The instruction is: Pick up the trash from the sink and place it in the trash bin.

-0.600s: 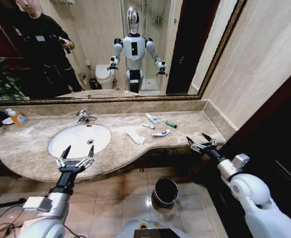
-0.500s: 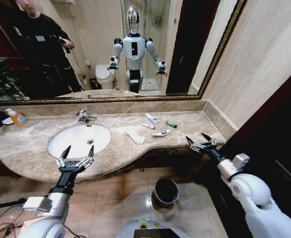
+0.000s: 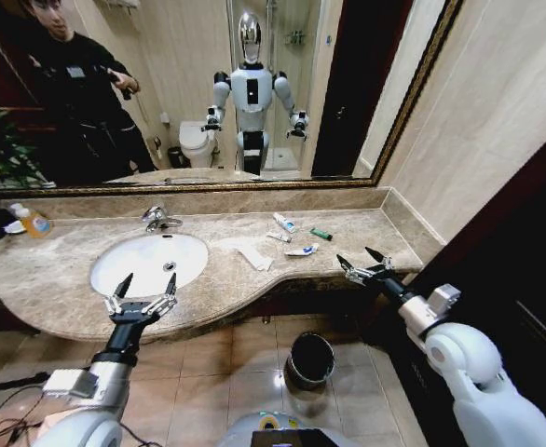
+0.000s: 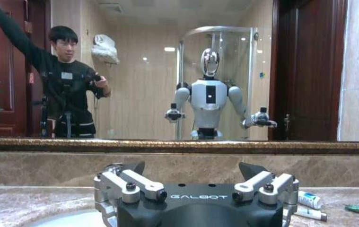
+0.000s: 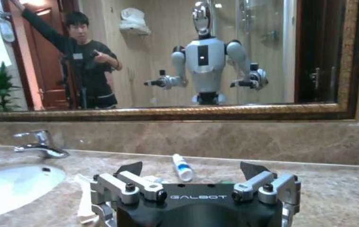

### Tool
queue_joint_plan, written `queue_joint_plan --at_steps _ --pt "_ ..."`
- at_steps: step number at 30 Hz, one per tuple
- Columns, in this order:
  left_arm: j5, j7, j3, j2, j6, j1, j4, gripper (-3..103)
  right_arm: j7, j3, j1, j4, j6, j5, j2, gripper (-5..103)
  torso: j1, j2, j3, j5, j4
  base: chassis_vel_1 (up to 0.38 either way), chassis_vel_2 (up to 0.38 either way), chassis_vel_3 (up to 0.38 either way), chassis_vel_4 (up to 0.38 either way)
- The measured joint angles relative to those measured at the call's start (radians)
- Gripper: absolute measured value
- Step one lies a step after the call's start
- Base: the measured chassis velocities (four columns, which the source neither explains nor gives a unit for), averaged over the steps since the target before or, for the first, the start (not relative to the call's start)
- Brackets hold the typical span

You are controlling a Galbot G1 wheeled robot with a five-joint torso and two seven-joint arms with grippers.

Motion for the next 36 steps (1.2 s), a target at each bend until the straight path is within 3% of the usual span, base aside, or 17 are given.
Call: queue_joint_plan --at_steps 12,15,22,27,31,36 --pt "0.000 0.000 0.000 0.000 0.000 0.000 0.000 100 0.014 -0.066 0.109 -0.120 0.029 -0.008 -0.059 100 0.000 0.000 0.000 0.0000 -0.0001 0.000 0.000 0.000 0.000" --pt "0.000 0.000 0.000 0.000 0.000 0.000 0.000 100 -0.006 -0.096 0.165 -0.161 0.004 -0.007 -0.079 100 0.000 0.000 0.000 -0.0003 -0.0001 0.000 0.000 0.000 0.000" --pt "0.000 0.000 0.000 0.000 0.000 0.000 0.000 100 -0.016 -0.283 0.422 -0.346 -0.066 -0.027 -0.118 100 0.000 0.000 0.000 -0.0004 0.0001 0.000 0.000 0.000 0.000" --pt "0.000 0.000 0.000 0.000 0.000 0.000 0.000 100 -0.012 -0.394 0.558 -0.477 -0.078 -0.041 -0.136 100 0.000 0.000 0.000 0.0000 0.0001 0.000 0.000 0.000 0.000" --pt "0.000 0.000 0.000 0.000 0.000 0.000 0.000 100 -0.057 -0.525 0.728 -0.630 -0.077 -0.043 -0.157 100 0.000 0.000 0.000 -0.0004 0.0001 0.000 0.000 0.000 0.000" --pt "0.000 0.000 0.000 0.000 0.000 0.000 0.000 100 -0.119 -0.596 0.819 -0.739 -0.073 -0.067 -0.155 100 0.000 0.000 0.000 -0.0005 0.0000 0.000 0.000 0.000 0.000"
